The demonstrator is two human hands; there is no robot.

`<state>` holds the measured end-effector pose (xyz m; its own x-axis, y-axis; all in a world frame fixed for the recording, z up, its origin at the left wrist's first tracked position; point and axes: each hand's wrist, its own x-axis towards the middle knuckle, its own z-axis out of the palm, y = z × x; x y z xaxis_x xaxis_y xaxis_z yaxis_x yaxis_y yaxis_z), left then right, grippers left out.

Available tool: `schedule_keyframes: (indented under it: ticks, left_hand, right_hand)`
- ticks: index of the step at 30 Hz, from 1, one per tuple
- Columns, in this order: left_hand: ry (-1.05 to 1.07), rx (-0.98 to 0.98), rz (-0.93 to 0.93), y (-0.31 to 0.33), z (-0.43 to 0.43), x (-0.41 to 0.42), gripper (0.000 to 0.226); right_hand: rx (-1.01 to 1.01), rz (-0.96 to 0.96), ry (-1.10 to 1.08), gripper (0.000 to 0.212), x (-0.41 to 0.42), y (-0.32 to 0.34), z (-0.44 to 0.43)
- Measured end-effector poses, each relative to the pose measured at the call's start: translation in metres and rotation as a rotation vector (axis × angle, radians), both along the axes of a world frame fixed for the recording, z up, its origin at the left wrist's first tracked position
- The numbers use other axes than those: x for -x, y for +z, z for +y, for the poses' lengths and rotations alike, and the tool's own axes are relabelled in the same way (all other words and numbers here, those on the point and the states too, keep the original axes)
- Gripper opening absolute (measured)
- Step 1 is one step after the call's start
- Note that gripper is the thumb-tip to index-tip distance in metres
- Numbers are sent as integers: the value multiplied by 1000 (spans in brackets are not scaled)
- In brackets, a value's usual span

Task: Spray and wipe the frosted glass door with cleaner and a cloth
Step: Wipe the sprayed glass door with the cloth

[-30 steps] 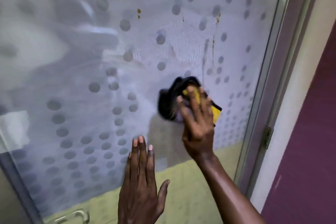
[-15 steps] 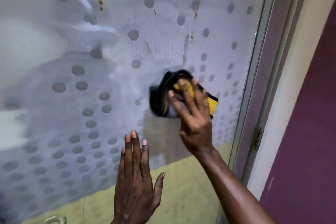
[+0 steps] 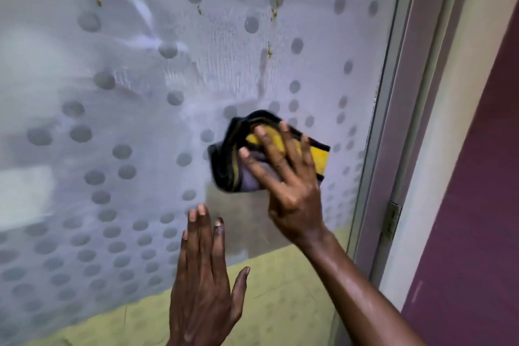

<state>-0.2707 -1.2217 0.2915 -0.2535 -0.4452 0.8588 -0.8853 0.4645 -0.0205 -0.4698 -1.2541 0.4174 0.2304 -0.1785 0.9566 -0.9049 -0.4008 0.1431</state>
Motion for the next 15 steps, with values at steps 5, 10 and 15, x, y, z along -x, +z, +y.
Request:
schedule_keyframes:
  ticks: [5, 10, 15]
  left_hand:
    - [44, 25, 32, -2, -2, 8, 108]
    - [-7, 43, 43, 7, -4, 39, 115]
    - [53, 51, 27, 7, -11, 41, 105]
  right_hand:
    - [-8, -683, 107, 89, 31, 54, -6]
    - [-37, -268, 68, 86, 10, 24, -2]
    - [-51, -206, -29, 90, 76, -7, 2]
